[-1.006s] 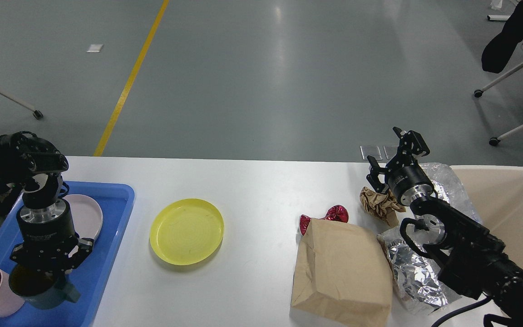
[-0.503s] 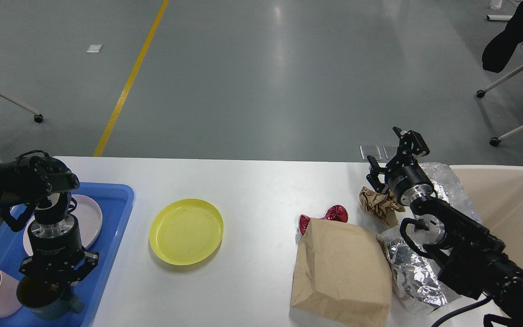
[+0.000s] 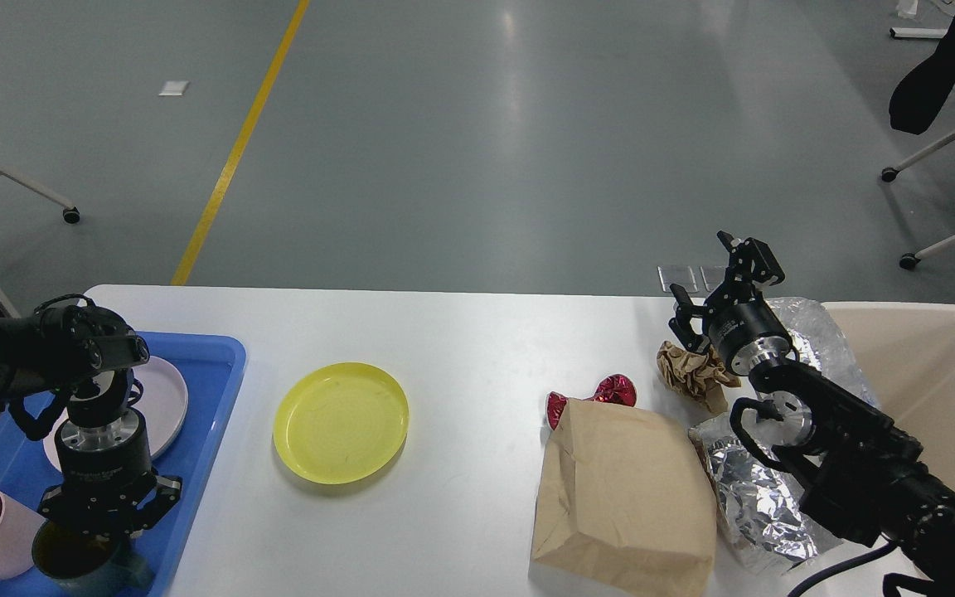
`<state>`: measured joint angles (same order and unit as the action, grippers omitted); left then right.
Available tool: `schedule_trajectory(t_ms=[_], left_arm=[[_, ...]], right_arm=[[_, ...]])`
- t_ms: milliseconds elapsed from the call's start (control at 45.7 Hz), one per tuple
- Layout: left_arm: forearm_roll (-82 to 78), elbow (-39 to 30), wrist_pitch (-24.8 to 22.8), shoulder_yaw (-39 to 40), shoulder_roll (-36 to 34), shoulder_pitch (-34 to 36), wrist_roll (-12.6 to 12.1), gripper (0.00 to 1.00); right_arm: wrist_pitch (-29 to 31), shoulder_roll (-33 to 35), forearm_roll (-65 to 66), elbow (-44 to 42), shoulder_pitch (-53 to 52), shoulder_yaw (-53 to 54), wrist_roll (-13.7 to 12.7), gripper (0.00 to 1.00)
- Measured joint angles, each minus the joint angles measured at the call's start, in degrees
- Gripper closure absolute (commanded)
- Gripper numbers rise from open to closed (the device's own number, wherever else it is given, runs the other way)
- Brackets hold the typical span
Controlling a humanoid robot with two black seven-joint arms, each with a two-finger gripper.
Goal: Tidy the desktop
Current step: 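Carry the teal mug with the left gripper onto the blue tray, then open the left gripper and lift it off the mug, then move the left gripper to the yellow plate rim and grasp it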
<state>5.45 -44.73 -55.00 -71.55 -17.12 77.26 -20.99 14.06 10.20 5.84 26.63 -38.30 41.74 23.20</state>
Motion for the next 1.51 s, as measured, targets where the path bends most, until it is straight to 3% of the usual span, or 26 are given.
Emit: schedule_trajectory(t_ms=[87, 197, 525, 743, 1115, 1334, 1509], left_arm=[[0.0, 0.0, 0.0, 0.0, 0.1, 0.0, 0.1, 0.85], [0.0, 0.0, 0.0, -0.2, 0.3, 0.0, 0.1, 0.67], [0.0, 0.0, 0.0, -0.7, 0.3, 0.0, 0.1, 0.44], [0.0, -0.2, 0.0, -0.5, 0.3, 1.5, 0.1, 0.08], [0.2, -4.2, 0.0, -1.0, 0.5, 14.1, 0.7, 0.05], [-3.3, -4.3, 0.0, -0.5, 5.0, 23.1, 0.5, 0.06], [-4.9, -3.9, 0.0, 1.5, 12.9, 25.7, 0.9, 0.06]], right_arm=[[0.0, 0.0, 0.0, 0.0, 0.0, 0.0, 0.0, 0.0], [0.0, 0.0, 0.0, 0.0, 0.0, 0.0, 0.0, 0.0], [0.0, 0.0, 0.0, 0.0, 0.0, 0.0, 0.0, 0.0], [0.0, 0.0, 0.0, 0.0, 0.0, 0.0, 0.0, 0.0], [0.0, 0.0, 0.0, 0.0, 0.0, 0.0, 0.0, 0.0], [0.0, 0.0, 0.0, 0.0, 0.0, 0.0, 0.0, 0.0], [0.0, 0.0, 0.0, 0.0, 0.0, 0.0, 0.0, 0.0]])
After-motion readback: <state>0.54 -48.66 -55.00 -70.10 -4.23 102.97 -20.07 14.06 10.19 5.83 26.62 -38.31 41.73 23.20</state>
